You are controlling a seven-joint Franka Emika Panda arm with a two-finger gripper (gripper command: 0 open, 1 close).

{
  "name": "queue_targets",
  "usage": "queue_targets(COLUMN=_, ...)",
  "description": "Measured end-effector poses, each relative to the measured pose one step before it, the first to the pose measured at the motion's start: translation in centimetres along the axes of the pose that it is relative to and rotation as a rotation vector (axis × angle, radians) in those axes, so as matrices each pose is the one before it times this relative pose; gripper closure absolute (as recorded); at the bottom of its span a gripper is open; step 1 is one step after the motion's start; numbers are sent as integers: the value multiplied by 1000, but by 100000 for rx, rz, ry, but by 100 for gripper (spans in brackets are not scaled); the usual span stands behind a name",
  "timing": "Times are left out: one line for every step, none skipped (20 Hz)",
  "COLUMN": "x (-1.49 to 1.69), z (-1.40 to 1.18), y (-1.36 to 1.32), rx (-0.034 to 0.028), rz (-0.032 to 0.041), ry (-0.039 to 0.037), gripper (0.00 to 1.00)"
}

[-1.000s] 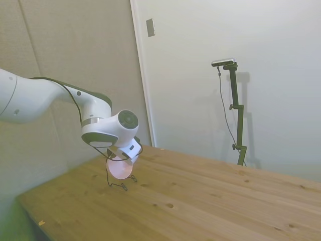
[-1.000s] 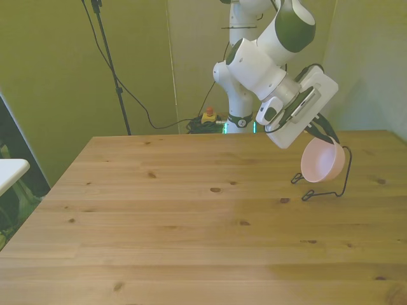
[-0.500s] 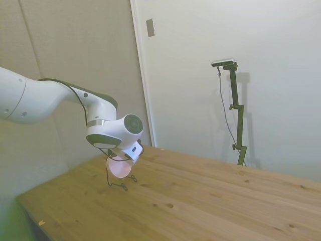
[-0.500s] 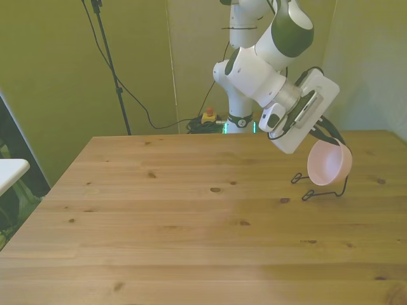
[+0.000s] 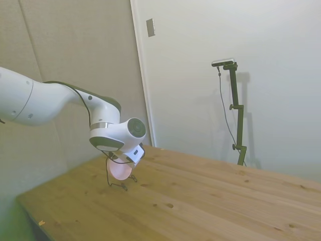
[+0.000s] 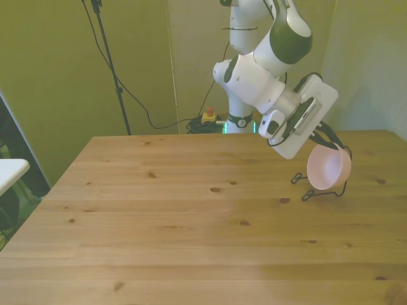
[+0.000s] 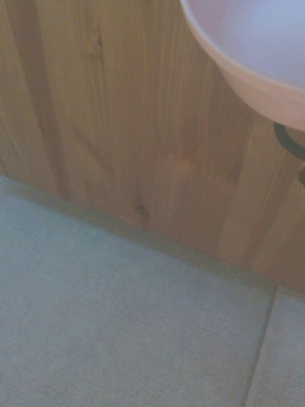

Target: Load the bowl

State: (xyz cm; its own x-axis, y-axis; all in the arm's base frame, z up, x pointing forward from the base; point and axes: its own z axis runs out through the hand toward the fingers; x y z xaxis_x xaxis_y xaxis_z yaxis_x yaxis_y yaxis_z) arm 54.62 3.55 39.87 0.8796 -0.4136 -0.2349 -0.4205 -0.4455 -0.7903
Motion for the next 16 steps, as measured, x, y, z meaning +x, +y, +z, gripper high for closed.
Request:
queue_targets(x=-3, z=36, y=68, rx=-61, rz=120, ry=-68, gripper=100)
queue_targets(x=-5, z=40, y=79, rx=-71, rz=141, ry=-77, gripper=100)
queue_targets(x=-15, z=46, y=99, rx=-86, rz=173, ry=-95, gripper=100)
queue_targets(x=-20, z=50, y=108, rx=-91, rz=172, ry=-102, gripper=100)
queue_targets(x=-5, z=57, y=106, rx=-98, rz=54, ry=-109, gripper=100)
queue_targets(x=3, z=53, y=89, rx=-82, rz=67, ry=-91, gripper=100)
queue_targets(x=-3, z=61, y=110, rx=-103, rz=45, ry=-112, gripper=100)
queue_targets(x=-11, z=62, y=127, rx=-118, rz=76, ry=-95, gripper=100)
queue_targets(x=-18, z=55, y=148, rx=-126, rz=211, ry=-90, gripper=100)
queue_targets(x=-17, z=52, y=166, rx=-138, rz=284, ry=-94, gripper=100)
queue_targets(x=3, z=52, y=113, rx=-89, rz=182, ry=-74, gripper=100)
queue_targets(x=27, z=32, y=46, rx=-54, rz=87, ry=3, gripper=100)
queue_targets(x=27, z=40, y=51, rx=-59, rz=109, ry=-34, gripper=0)
queue_targets(x=22, z=39, y=50, rx=-50, rz=189, ry=-53, gripper=0)
queue_targets(x=17, z=29, y=36, rx=-37, rz=107, ry=-39, gripper=0)
queue_targets(x=12, z=23, y=28, rx=-30, rz=63, ry=-34, gripper=0)
